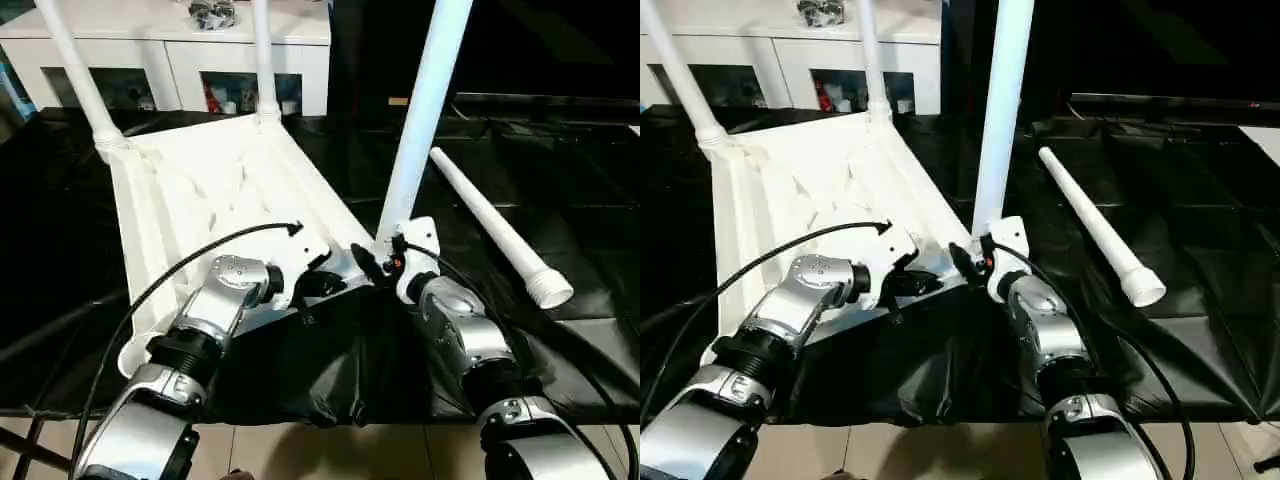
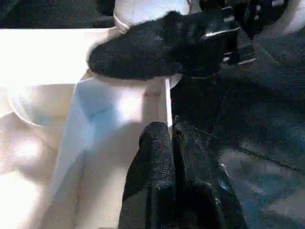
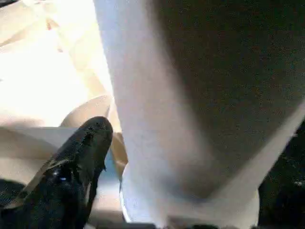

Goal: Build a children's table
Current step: Rotate leg to tighten

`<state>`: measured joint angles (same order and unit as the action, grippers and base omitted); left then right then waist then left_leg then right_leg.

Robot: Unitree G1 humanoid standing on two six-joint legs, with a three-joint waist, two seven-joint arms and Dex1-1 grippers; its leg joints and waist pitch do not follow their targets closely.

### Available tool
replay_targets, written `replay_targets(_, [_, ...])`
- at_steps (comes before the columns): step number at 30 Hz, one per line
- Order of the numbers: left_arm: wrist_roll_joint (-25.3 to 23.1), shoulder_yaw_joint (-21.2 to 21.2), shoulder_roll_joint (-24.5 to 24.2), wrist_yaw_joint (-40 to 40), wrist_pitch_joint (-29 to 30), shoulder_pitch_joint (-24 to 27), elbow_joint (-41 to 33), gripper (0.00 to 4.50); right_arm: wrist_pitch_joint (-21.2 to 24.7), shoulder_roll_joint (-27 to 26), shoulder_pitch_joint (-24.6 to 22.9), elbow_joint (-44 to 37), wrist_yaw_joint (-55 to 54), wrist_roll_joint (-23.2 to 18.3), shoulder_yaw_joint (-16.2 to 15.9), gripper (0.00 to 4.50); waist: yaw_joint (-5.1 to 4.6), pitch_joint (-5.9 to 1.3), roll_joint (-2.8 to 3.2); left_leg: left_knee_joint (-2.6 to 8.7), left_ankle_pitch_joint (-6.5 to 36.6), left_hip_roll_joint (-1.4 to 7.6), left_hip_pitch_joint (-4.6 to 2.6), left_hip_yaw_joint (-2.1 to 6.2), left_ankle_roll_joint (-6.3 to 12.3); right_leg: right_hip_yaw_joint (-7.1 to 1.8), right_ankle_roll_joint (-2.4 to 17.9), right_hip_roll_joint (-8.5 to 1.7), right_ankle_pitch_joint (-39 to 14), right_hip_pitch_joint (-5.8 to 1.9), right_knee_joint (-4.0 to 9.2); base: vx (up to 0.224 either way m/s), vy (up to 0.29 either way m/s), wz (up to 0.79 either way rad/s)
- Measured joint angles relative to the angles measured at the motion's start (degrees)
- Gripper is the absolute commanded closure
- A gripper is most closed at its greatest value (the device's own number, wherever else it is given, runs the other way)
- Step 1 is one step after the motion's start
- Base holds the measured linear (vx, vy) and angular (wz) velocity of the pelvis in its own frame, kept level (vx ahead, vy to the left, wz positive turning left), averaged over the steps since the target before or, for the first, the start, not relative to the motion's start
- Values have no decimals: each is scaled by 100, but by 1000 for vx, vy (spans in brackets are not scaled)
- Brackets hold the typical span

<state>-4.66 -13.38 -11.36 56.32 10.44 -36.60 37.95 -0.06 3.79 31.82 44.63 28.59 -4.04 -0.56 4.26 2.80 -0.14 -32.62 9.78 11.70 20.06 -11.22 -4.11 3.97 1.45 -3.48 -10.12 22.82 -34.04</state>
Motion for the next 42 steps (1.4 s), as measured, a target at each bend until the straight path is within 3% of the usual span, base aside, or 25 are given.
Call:
replay_targets(3, [113, -46, -375, 577, -222, 81, -90, 450, 10, 339, -89, -224, 1100, -25, -339, 44, 6, 0, 0, 8, 0, 3, 2, 2, 0, 3, -1, 3, 1, 7, -6, 0, 0, 0])
replay_targets(5, [206, -60, -641, 1058, -323, 164, -188, 450, 57, 582, -203, -459, 1897, -77, -588, 44, 63, 0, 1, 15, 0, 9, 2, 0, 0, 5, 11, 8, 8, 7, -8, 0, 0, 0])
replay_targets(15, [285, -202, -1066, 2011, -695, 206, -224, 450, 219, 1111, -258, -847, 3652, -184, -1024, 44, 157, 2, -5, 18, 3, 7, 8, -8, 0, 2, 11, 4, 6, 8, -1, 0, 0, 0])
replay_targets(16, [284, -221, -1095, 2094, -719, 206, -224, 450, 243, 1135, -258, -856, 3788, -216, -1059, 69, 168, 2, -8, 18, 2, 8, 7, -8, 0, 2, 10, 4, 6, 7, -3, 0, 0, 0])
replay_targets(19, [291, -262, -1172, 2302, -808, 206, -224, 450, 326, 1201, -259, -919, 4063, -243, -1128, 82, 208, 1, -16, 17, 2, 8, 7, -8, 0, 2, -2, 4, -2, 7, -3, 0, 0, 0])
replay_targets(30, [335, -294, -1317, 2620, -852, 210, -227, 450, 517, 1167, -296, -1033, 4300, -263, -1176, 172, 245, -8, -81, 18, 2, 7, 9, -11, -1, 1, 1, 1, 0, 7, -4, 0, 0, 0])
replay_targets(38, [328, -265, -1305, 2544, -788, 209, -218, 450, 553, 1112, -344, -1053, 4186, -260, -1116, 179, 243, -10, -77, 18, 2, 8, 1, -10, -1, 1, 4, 2, 2, 1, -6, 0, 0, 0])
replay_targets(42, [230, -147, -1136, 1925, -549, 185, -152, 450, 445, 760, -414, -917, 2996, -193, -816, 180, 188, -14, -77, 16, 0, 7, -10, -9, -4, 1, -5, 2, -3, -5, -7, 0, 0, 0])
